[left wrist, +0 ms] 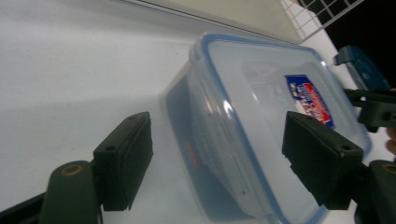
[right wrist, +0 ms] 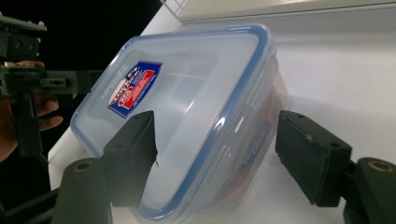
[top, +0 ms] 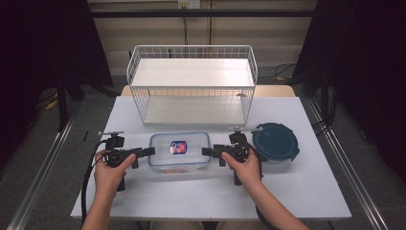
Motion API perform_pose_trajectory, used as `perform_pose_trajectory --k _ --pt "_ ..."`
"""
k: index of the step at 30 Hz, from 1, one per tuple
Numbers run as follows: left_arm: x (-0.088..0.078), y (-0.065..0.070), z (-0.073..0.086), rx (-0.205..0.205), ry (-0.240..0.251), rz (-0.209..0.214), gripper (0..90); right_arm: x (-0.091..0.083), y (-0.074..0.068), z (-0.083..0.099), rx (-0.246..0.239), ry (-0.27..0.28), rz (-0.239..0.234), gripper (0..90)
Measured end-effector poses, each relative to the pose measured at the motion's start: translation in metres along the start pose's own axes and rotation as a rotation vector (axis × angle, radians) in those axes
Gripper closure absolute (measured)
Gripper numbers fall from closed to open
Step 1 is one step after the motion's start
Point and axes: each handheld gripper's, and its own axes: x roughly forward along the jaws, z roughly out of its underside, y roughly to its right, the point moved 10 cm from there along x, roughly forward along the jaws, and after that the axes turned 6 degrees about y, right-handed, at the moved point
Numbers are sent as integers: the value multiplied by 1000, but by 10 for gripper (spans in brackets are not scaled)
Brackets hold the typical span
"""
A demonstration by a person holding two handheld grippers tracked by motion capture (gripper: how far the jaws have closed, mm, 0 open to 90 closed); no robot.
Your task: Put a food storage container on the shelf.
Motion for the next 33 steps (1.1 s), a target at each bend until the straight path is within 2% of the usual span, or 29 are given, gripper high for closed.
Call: perform_pose_trajectory --k 2,4,6,9,10,15,17,18,19,23,24,25,27,28,30,33 --pt "1 -1 0 -18 3 1 247 1 1 1 21 3 3 289" --pt "1 -4 1 -6 -4 -11 247 0 4 0 28 9 7 307" --pt "2 -5 1 1 -7 -4 247 0 4 1 23 3 7 327" --pt "3 -6 0 -17 21 0 235 0 4 2 33 7 2 338" --pt "3 -7 1 -23 15 7 234 0 5 2 33 9 2 341" --pt "1 -9 -1 -11 37 1 248 1 5 0 20 20 -3 358" --pt "2 -8 -2 -4 55 18 248 1 5 1 36 28 -6 358" --pt "3 -6 -2 -26 58 39 252 2 5 1 46 32 -11 358" --pt "3 -7 1 -32 36 47 271 1 6 1 63 33 -10 358" --pt "6 -5 0 -55 51 53 310 1 7 4 150 35 -18 349" --pt "7 -5 1 -53 48 52 297 1 8 4 156 42 -20 341" --pt "8 -4 1 -76 48 57 294 2 10 4 154 58 -19 341" --pt "9 -2 2 -91 50 72 289 3 9 4 158 73 -27 348" --pt "10 -3 3 -81 49 74 289 3 9 4 159 74 -26 353" --pt "11 -2 3 -96 53 71 288 3 8 4 163 74 -31 402" --pt "12 -1 3 -121 71 77 294 2 6 4 182 75 -28 428"
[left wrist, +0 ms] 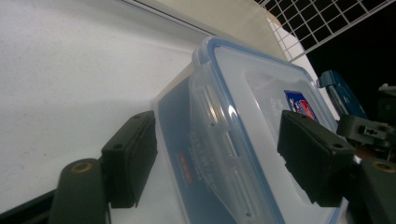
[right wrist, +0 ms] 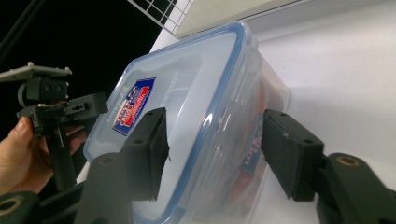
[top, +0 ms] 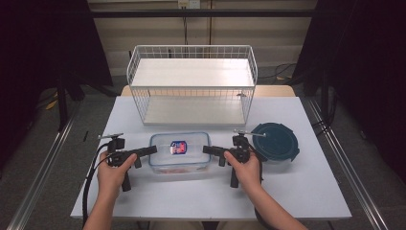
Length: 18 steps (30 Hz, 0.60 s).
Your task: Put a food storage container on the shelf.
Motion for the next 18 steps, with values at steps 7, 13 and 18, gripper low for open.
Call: perform_pose_trajectory --k 7,13,18 --pt "0 -1 3 -82 41 24 341 0 -1 3 94 12 6 458" --pt "9 8 11 -115 6 54 291 -1 -1 4 110 13 11 462" --pt "3 7 6 -143 44 32 402 0 -1 5 170 20 2 470"
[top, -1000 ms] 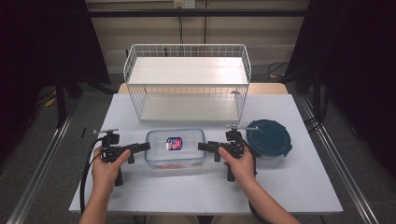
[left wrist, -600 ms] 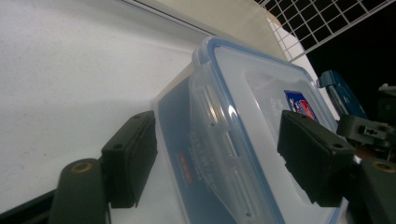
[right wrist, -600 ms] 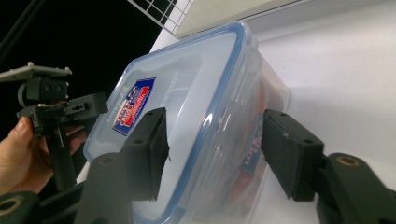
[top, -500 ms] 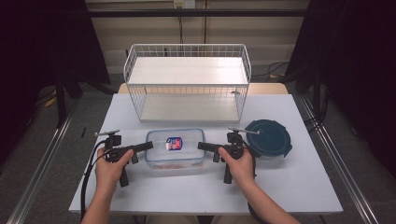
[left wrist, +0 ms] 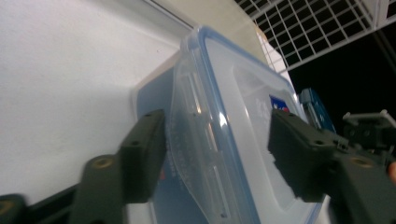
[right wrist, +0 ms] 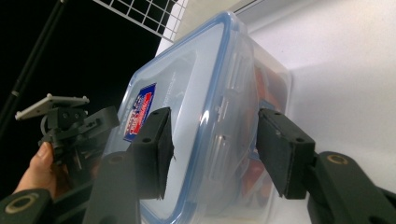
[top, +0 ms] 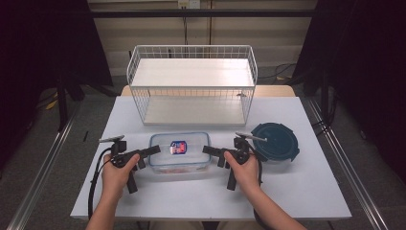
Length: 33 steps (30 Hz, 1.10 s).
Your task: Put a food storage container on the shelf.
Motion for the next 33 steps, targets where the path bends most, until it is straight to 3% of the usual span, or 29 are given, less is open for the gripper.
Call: perform_pose_trajectory --k 4,8,10,13,17,23,33 --pt "-1 0 -2 -49 41 -5 463 0 1 1 54 16 -8 484" --pt "-5 0 -3 -92 60 -9 503 -2 0 1 57 17 7 495" --pt "-8 2 -4 -93 62 13 522 -3 -2 0 65 17 5 515" --pt "-11 7 -9 -102 105 24 527 -6 -6 -1 80 27 -13 549" --pt "-18 15 -14 -59 136 37 530 -9 -13 -5 89 62 -37 559" --pt "-24 34 -26 -59 208 76 542 -18 -28 -17 90 110 -83 568" --pt "-29 58 -35 -52 237 128 551 -32 -45 -40 49 180 -100 574"
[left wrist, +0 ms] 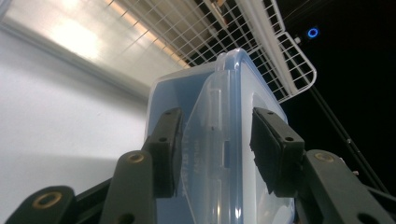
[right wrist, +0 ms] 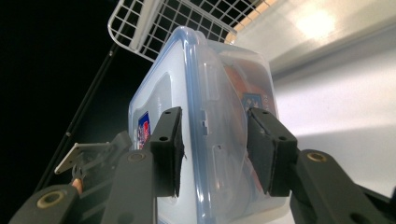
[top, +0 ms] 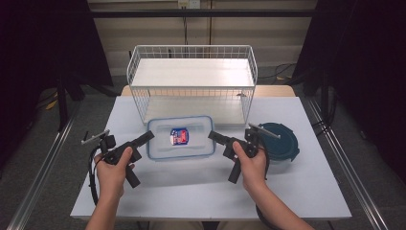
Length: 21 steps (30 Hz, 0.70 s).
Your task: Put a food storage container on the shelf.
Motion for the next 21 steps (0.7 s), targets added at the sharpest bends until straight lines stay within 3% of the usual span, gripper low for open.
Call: perform_pose_trajectory --k 2,4,14,17,18,21 --pt "0 5 -2 10 12 11 553 -1 -4 -5 -5 17 -10 575" --pt "0 10 -5 -4 26 22 554 -3 -9 -9 -8 30 -19 578" --pt "2 29 -16 25 24 36 557 -7 -23 -24 -12 58 -53 581" --pt "3 33 -19 16 34 40 557 -8 -27 -29 -24 70 -60 582" --pt "4 34 -20 32 33 40 557 -9 -28 -30 -18 67 -58 582" --pt "6 40 -24 21 41 50 557 -10 -32 -35 -24 79 -67 584"
